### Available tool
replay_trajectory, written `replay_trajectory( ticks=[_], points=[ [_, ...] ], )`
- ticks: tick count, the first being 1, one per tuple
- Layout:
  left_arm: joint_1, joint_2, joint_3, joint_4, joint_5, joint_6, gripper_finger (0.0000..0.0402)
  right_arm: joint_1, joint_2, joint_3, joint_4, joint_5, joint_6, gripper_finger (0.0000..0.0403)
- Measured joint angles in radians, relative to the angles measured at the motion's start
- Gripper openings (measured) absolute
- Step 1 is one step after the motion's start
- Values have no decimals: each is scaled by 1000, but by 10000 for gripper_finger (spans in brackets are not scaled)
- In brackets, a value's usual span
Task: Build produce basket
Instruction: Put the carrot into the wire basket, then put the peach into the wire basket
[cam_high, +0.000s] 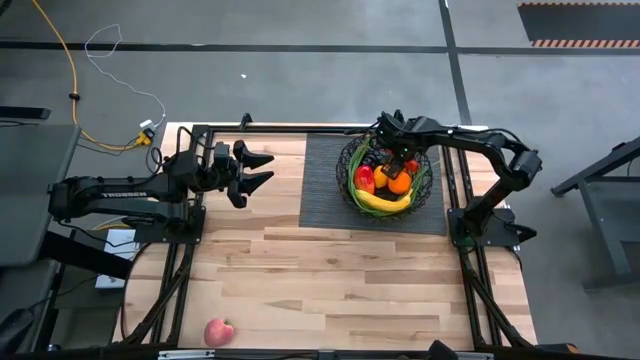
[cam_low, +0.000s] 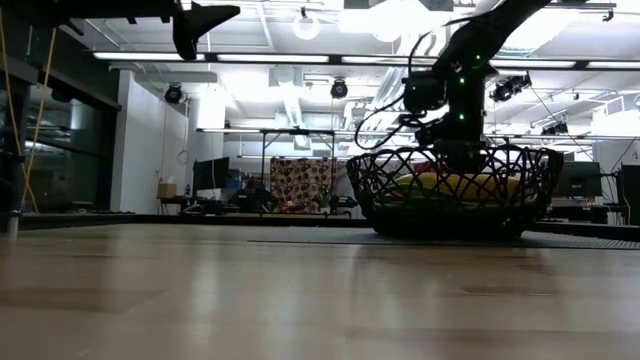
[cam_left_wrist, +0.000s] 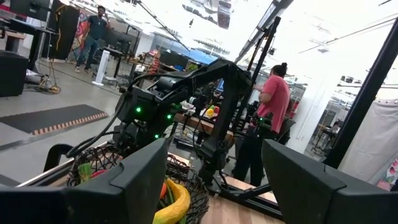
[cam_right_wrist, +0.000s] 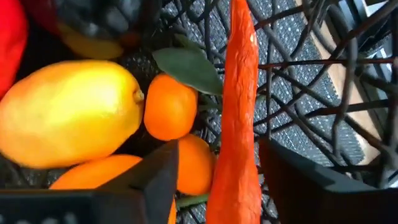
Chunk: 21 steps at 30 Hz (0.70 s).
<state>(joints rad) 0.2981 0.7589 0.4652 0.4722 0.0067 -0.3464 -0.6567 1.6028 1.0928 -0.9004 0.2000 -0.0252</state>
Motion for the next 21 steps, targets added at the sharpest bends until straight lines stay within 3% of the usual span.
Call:
replay_trajectory(
  ticks=[6, 10, 16, 21],
  points=[
    [0, 0, 0, -3, 0, 0, 250, 5, -71, 46, -55, -82, -23, 251],
    [0, 0, 0, -3, 0, -1, 250, 32, -238, -25, -3, -157, 15, 252],
    [0, 0, 0, -3, 0, -1, 250, 148, -591, -282, 281, -288, 243, 252],
    [0, 0, 0, -3, 0, -2, 250, 304, -823, -502, 659, -308, 431, 252]
  ],
)
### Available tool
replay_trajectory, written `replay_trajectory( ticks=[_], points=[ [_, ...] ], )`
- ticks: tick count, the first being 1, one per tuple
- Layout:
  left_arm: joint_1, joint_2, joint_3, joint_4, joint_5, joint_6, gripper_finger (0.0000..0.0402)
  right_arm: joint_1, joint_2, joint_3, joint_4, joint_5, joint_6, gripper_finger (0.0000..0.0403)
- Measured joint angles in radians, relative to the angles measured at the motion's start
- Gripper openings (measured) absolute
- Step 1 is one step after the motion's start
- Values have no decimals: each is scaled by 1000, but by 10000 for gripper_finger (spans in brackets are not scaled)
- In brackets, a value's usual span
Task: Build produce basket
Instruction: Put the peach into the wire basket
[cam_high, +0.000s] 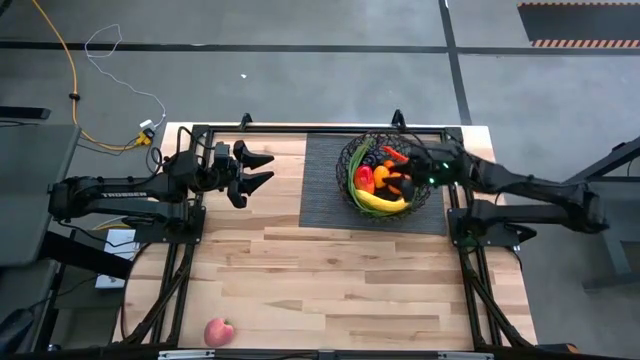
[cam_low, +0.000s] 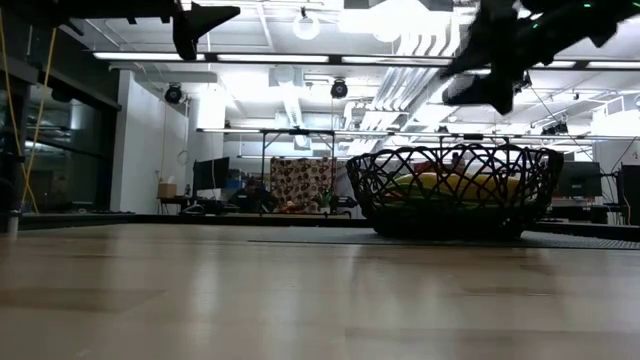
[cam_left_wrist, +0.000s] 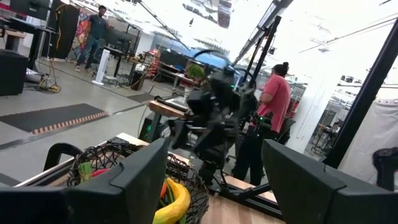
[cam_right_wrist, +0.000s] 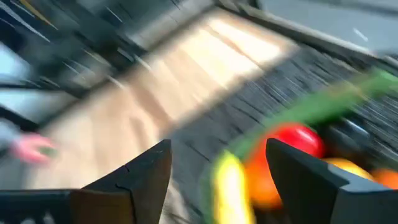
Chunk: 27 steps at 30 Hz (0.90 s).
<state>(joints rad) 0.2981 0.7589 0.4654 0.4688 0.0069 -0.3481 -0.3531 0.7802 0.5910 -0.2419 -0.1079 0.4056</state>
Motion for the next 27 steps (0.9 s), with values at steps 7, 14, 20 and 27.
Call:
replay_trajectory(
  ticks=[7, 14, 20, 27],
  points=[
    [0, 0, 0, 0, 73, -86, 250, 167, -56, -66, 396, 1, -82, 252],
    [0, 0, 0, 1, 76, -61, 250, 259, -54, -4, 396, 2, -273, 252],
    [0, 0, 0, 1, 76, -41, 250, 271, -54, -1, 392, 26, -276, 252],
    [-11, 0, 0, 1, 75, 71, 250, 271, -54, -1, 392, 29, -276, 252]
  ],
)
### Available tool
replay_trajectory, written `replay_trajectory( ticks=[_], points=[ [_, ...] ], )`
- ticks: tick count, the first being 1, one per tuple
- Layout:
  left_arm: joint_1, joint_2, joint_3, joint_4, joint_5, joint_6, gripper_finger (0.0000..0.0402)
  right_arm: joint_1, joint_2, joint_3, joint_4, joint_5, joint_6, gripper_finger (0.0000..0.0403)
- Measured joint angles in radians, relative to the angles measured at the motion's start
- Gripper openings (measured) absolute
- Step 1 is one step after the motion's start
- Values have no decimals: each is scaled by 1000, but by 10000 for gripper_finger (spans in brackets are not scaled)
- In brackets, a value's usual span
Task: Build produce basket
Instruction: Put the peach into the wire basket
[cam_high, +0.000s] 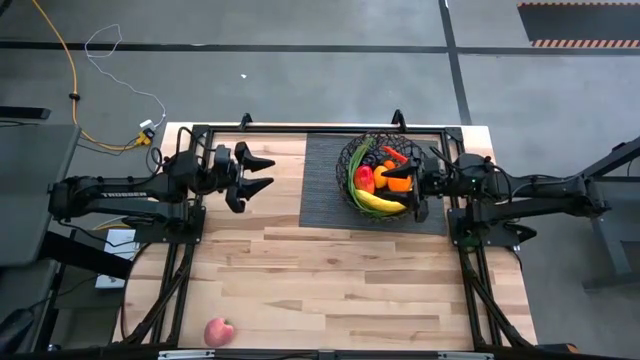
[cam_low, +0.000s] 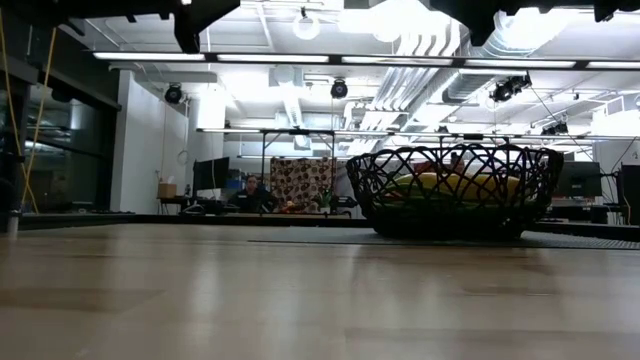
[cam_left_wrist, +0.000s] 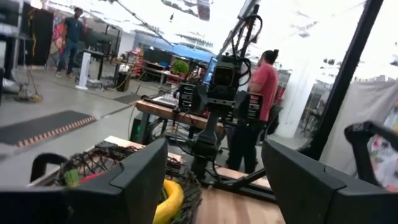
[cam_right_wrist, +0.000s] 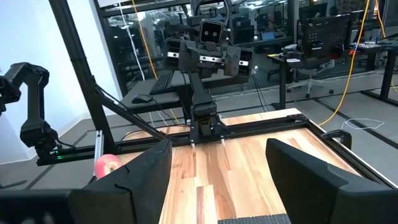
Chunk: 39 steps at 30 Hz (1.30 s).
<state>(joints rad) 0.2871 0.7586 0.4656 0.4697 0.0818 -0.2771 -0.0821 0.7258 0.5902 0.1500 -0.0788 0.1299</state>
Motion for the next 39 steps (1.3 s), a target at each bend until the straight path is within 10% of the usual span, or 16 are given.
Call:
replay_trajectory(
  ticks=[14, 26, 39],
  points=[
    [-28, 0, 0, -11, -8, 71, 250, 0, 0, 0, 0, 0, 3, 246],
    [-27, 0, 0, -11, -7, 71, 250, 0, 0, 1, -23, -9, 13, 15],
    [-27, 0, 0, -49, -7, 70, 250, 0, 0, 1, -27, -9, 4, 2]
  ],
)
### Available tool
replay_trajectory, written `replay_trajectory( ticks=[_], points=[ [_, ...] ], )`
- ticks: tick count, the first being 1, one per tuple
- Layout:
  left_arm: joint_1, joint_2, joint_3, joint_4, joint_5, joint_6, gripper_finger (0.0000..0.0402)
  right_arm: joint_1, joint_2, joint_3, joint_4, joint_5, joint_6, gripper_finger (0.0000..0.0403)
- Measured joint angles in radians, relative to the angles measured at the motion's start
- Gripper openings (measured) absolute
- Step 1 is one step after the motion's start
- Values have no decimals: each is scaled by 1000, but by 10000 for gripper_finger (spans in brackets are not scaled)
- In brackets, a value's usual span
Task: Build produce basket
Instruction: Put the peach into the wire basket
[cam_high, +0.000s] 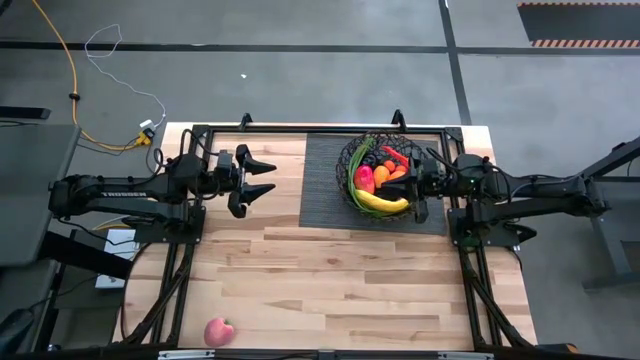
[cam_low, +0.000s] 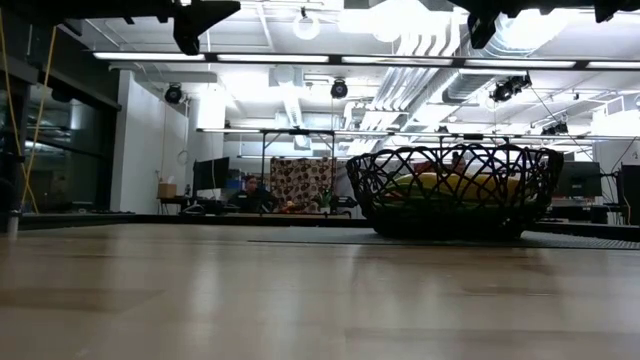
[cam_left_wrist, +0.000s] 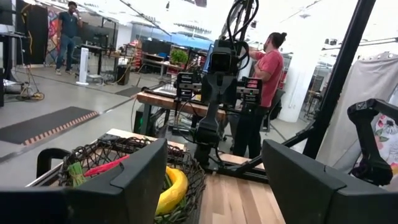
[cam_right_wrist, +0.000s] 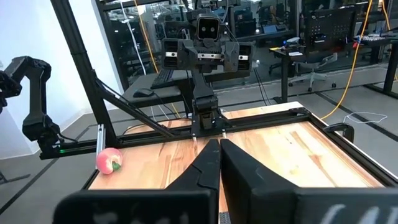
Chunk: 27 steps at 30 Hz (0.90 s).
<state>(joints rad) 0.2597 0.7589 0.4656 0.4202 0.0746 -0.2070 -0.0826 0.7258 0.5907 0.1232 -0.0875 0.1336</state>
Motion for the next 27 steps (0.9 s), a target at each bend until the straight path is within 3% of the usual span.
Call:
replay_trajectory(
  ticks=[6, 14, 20, 27],
  points=[
    [-4, 0, 28, -73, -30, -61, 250, 0, 0, 0, 0, 5, 22, 1],
    [-139, 35, 286, -595, 11, -117, 275, 0, 0, 0, 0, 5, 24, 0],
    [-367, 112, 444, -895, 56, -306, 300, 0, 0, 0, 0, 5, 26, 0],
    [-723, 246, 459, -956, 48, -672, 305, 0, 0, 0, -1, 5, 26, 0]
  ],
)
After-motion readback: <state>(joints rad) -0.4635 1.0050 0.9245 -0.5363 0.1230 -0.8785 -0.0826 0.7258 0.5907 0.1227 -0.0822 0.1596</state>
